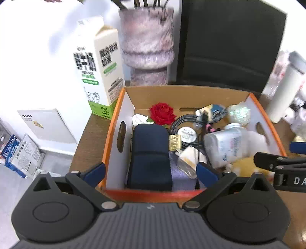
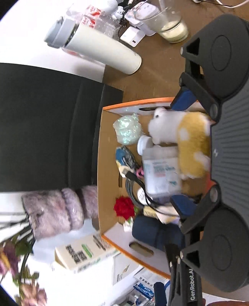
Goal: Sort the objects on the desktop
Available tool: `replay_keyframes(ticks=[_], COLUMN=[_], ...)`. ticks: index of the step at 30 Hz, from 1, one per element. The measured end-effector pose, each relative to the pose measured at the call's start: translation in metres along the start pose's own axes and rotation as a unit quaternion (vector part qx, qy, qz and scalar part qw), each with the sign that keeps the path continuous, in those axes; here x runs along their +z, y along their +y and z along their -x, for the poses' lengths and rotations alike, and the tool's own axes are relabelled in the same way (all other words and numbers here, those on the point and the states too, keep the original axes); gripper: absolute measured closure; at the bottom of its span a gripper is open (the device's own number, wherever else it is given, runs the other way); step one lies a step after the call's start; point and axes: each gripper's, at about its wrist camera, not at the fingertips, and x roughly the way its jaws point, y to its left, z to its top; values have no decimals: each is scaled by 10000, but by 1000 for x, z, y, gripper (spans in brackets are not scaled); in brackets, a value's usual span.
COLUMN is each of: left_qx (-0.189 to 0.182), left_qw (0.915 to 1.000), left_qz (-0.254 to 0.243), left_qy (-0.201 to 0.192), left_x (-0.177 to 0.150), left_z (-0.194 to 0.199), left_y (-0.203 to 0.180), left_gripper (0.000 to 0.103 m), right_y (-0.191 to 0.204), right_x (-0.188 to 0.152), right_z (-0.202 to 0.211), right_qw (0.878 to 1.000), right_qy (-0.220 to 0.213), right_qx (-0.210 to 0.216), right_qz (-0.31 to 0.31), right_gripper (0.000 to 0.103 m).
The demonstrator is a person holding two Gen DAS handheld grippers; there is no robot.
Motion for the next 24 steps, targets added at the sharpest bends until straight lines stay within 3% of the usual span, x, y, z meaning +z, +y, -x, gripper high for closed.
replay_keyframes(ticks=[3, 8, 17, 24], left_qx=[-71, -59, -132, 5], left_qw=[9986, 9965, 9949, 9951], left_qz=[109, 80, -1, -155], left_qy=[-509, -835, -997, -972], left_x=[-23, -57, -124, -182], left_z=[29, 57, 80, 76], left_y=[4, 2, 0, -7], left_gripper=[0, 0, 0, 0], right_y=[7, 15, 33, 26], right_x=[-19, -52, -132, -204], right_z=[25, 55, 81, 80], right_qw=[9994, 9967, 9885, 9877], right_qy=[-353, -811, -1498, -1562], right_qx=[11, 38, -148, -47], right_qz=[-1, 42, 157, -9], right_gripper=[8, 8, 8, 8])
